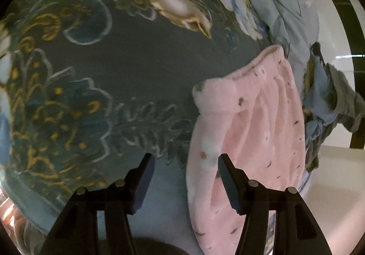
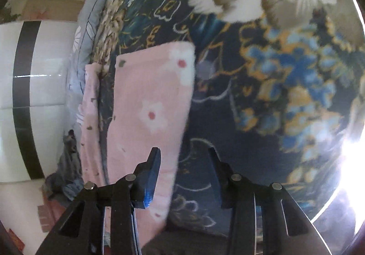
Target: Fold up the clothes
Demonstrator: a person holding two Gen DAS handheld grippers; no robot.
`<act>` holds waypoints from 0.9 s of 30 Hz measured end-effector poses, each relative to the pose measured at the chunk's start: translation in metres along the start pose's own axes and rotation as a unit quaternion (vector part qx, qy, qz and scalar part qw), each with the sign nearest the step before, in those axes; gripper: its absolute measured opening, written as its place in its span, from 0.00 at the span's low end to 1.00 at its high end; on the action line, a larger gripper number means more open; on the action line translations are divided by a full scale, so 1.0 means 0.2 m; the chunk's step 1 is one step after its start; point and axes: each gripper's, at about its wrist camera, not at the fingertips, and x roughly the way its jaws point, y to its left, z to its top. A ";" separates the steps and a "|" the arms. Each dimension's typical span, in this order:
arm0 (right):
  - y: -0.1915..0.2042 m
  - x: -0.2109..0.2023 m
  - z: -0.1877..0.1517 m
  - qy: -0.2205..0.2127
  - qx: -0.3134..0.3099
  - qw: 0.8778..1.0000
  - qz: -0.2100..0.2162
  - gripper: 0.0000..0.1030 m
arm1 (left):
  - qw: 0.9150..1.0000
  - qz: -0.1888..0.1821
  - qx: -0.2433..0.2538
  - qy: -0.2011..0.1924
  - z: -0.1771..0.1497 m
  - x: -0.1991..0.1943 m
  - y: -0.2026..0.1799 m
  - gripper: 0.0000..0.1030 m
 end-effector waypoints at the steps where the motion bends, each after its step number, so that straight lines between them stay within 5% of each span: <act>1: 0.01 0.01 0.00 0.001 -0.001 1.000 -0.001 0.41 | 1.000 0.003 0.002 0.005 0.01 0.02 -0.01 0.60; 13: 0.02 0.08 -0.04 -0.013 0.007 1.000 0.007 0.41 | 0.999 0.030 0.027 -0.008 0.04 0.13 -0.10 0.55; 18: 0.06 0.13 -0.06 -0.008 0.004 1.000 0.022 0.16 | 0.999 0.030 0.031 -0.016 0.04 0.14 -0.12 0.34; 20: 0.09 0.12 -0.07 -0.017 0.005 1.000 0.023 0.07 | 0.999 0.029 0.033 -0.020 0.03 0.13 -0.13 0.10; 23: 0.13 0.08 -0.07 -0.041 0.009 0.998 0.037 0.04 | 0.999 0.023 0.029 -0.038 0.02 0.09 -0.15 0.06; 27: 0.28 -0.05 -0.03 -0.061 -0.019 0.994 0.090 0.04 | 0.997 -0.043 0.010 -0.056 0.02 -0.05 -0.16 0.05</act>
